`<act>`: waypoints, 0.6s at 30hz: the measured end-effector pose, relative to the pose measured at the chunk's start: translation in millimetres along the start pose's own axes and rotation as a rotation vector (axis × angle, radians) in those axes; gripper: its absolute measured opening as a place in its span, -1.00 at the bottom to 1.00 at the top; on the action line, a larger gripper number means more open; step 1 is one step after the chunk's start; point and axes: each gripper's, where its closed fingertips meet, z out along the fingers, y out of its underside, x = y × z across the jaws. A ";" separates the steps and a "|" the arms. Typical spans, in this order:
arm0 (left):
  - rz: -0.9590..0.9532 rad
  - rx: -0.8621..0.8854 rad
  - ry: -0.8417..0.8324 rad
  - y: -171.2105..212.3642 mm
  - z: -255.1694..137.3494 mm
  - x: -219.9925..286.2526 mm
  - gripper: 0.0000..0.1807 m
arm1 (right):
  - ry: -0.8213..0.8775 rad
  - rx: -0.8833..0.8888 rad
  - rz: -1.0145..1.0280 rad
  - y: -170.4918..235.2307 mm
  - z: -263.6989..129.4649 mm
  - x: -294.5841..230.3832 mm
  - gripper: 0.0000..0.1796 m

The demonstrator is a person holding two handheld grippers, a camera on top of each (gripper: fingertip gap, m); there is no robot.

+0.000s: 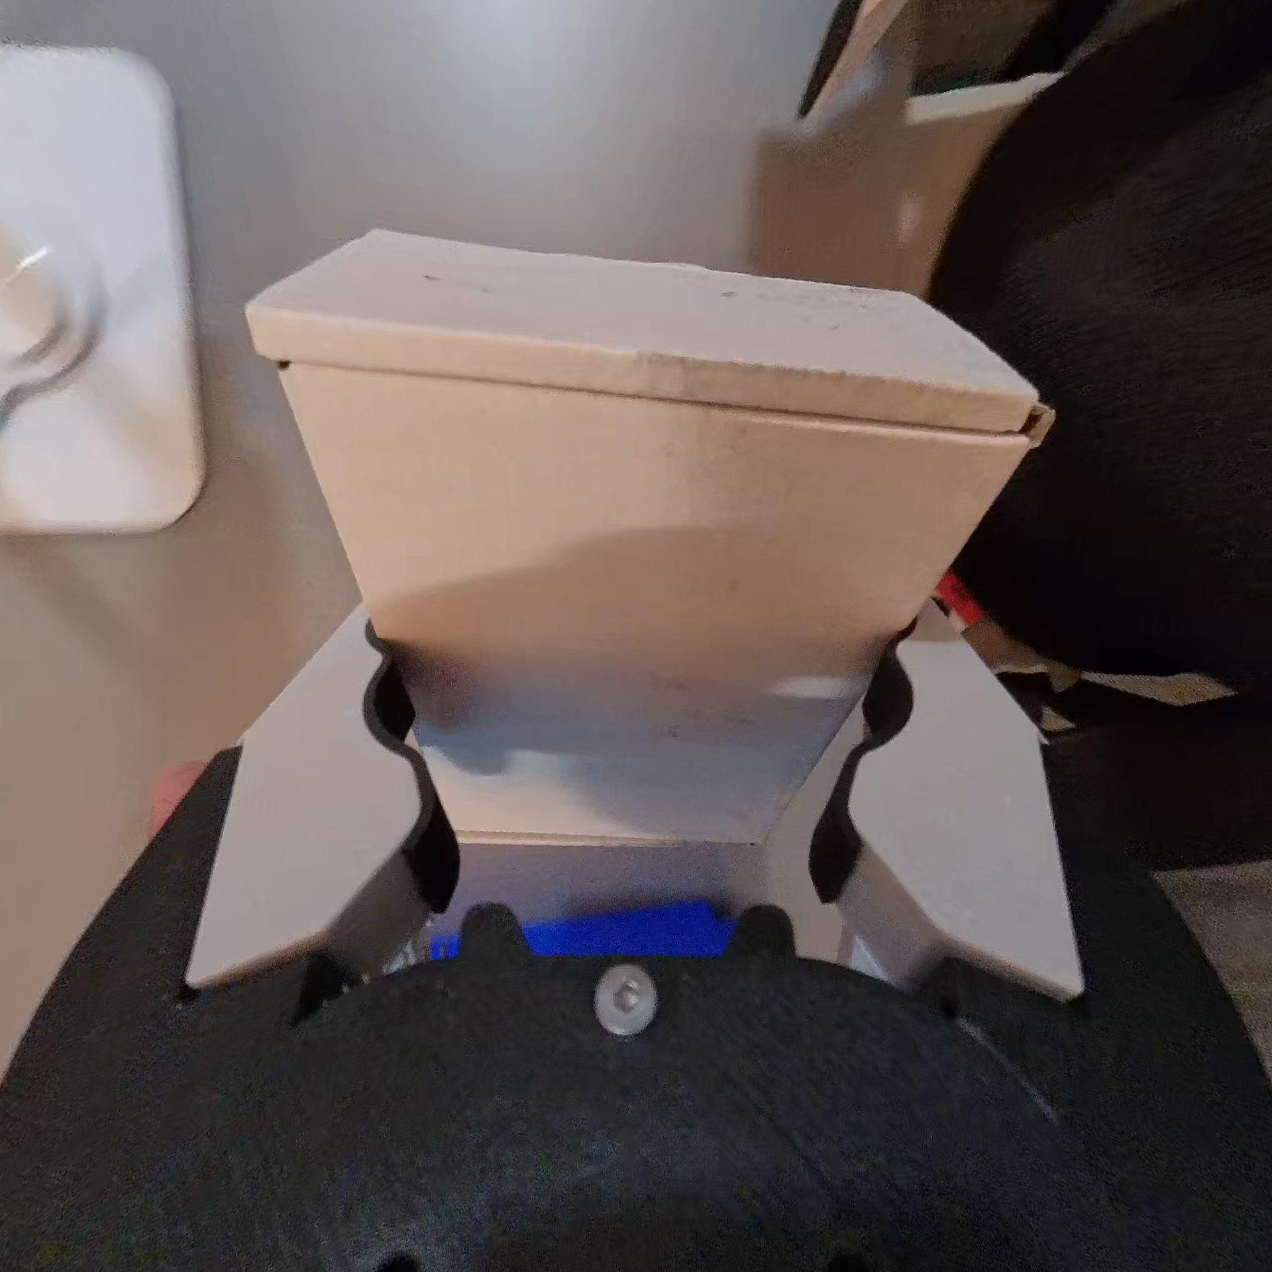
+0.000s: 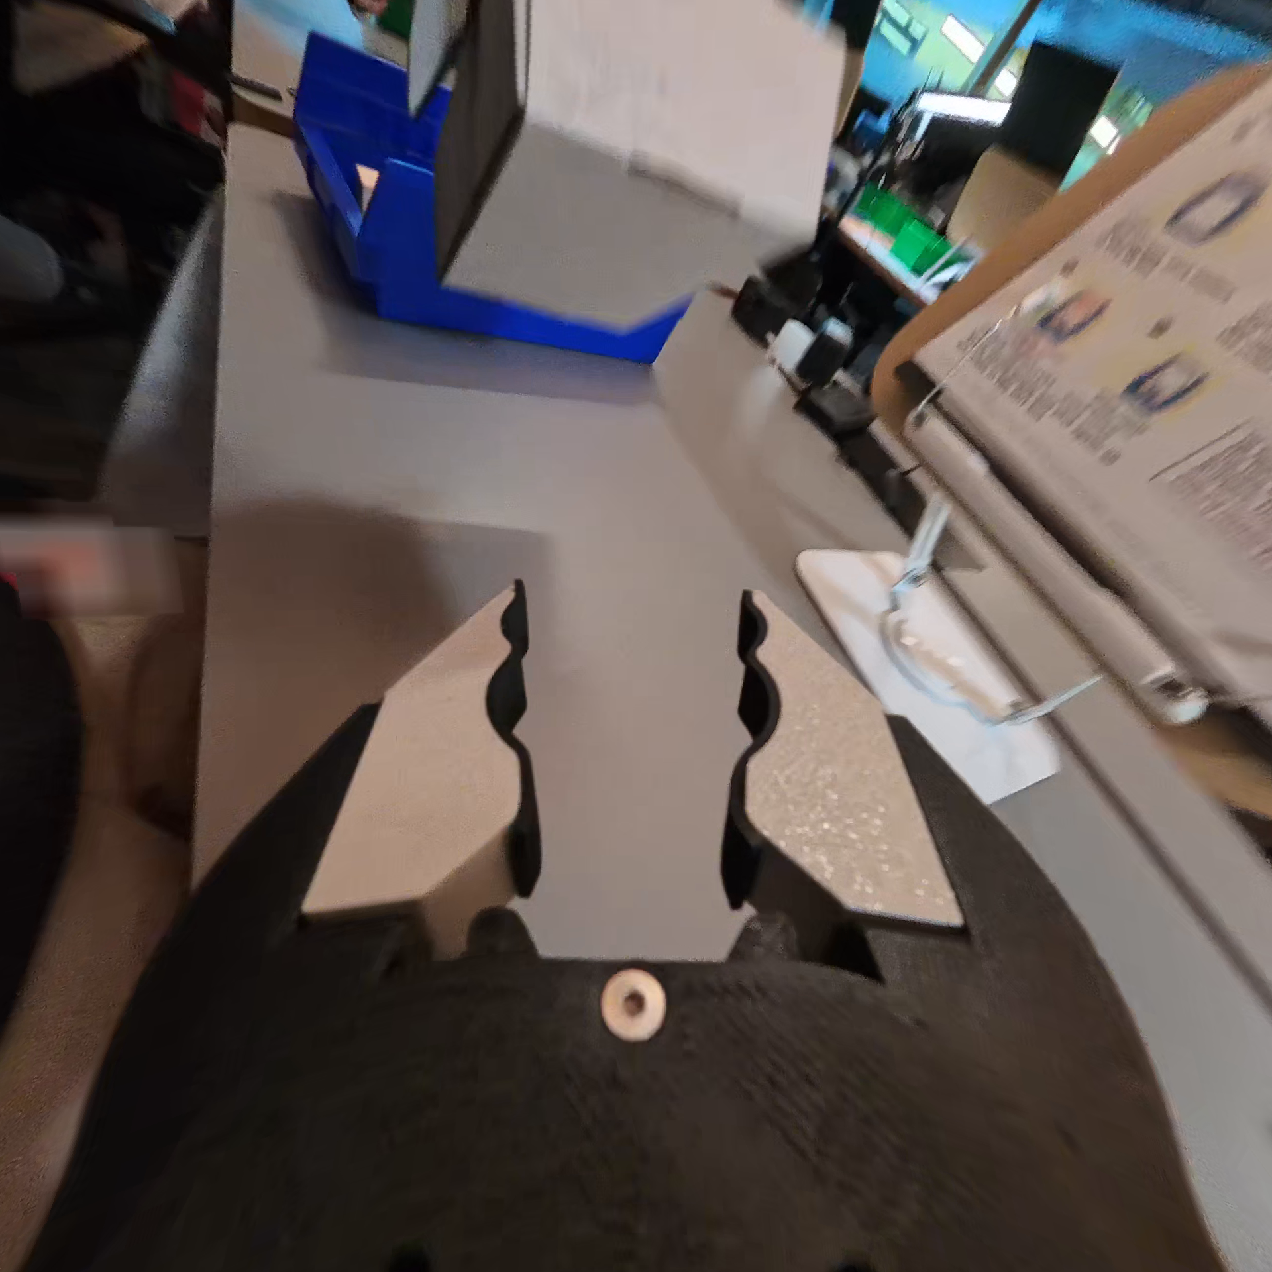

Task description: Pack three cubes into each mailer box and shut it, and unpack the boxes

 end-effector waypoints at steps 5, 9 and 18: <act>0.105 -0.048 0.179 -36.4 95.1 32.8 0.50 | 0.068 -0.175 -0.319 10.5 -6.3 -9.1 0.02; 0.144 0.004 0.249 -67.6 136.1 56.0 0.50 | 0.028 -0.245 -0.494 16.7 -16.9 -22.9 0.14; 0.184 -0.031 0.290 -88.8 161.6 67.4 0.49 | 0.006 -0.289 -0.747 36.0 -15.9 -56.3 -0.21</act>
